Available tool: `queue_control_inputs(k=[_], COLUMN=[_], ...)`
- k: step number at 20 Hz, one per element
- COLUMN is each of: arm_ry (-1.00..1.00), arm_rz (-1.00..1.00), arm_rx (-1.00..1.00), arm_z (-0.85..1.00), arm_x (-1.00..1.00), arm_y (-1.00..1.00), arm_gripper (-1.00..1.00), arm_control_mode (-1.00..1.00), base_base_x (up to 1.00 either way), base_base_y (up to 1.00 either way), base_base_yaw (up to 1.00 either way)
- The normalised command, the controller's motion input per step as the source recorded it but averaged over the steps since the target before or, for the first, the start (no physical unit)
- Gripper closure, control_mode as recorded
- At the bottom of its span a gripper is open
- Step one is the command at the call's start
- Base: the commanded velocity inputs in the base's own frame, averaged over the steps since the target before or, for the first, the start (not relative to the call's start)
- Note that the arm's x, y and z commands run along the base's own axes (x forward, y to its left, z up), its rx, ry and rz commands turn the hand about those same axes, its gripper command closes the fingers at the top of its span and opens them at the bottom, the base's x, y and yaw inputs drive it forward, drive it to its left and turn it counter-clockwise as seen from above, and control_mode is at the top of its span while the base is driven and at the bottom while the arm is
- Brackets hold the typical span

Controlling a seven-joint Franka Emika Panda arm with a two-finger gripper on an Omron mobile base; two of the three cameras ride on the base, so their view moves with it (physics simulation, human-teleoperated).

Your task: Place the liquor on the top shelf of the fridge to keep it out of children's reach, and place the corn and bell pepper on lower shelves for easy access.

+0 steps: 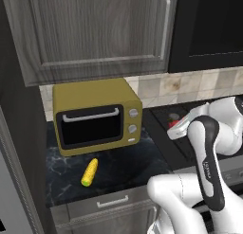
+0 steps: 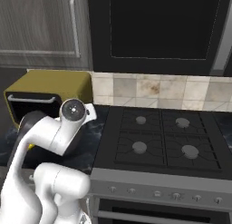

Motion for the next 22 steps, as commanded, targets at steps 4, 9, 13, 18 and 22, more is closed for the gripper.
queue_control_inputs(k=[4, 9, 13, 18, 22], arm_ry=[0.00, 0.00, 0.00, 0.00, 0.00], arm_rz=[0.00, 0.00, 0.00, 0.01, 0.00], arm_rx=[-0.07, -0.09, -0.08, -0.05, 0.00], arm_z=[0.65, 0.28, 0.06, 0.00, 0.00], arm_x=[-0.34, -0.36, -0.38, -0.27, 0.00], arm_y=[0.00, 0.00, 0.00, 0.00, 0.00], arm_gripper=[1.00, 1.00, 1.00, 1.00, 1.00], arm_control_mode=[-1.00, -1.00, -1.00, 1.00, 1.00], base_base_x=[0.00, 0.00, 0.00, -0.26, -0.79], base_base_y=[0.00, 0.00, 0.00, 0.00, 0.00], base_base_yaw=[0.00, 0.00, 0.00, 0.03, 0.27])
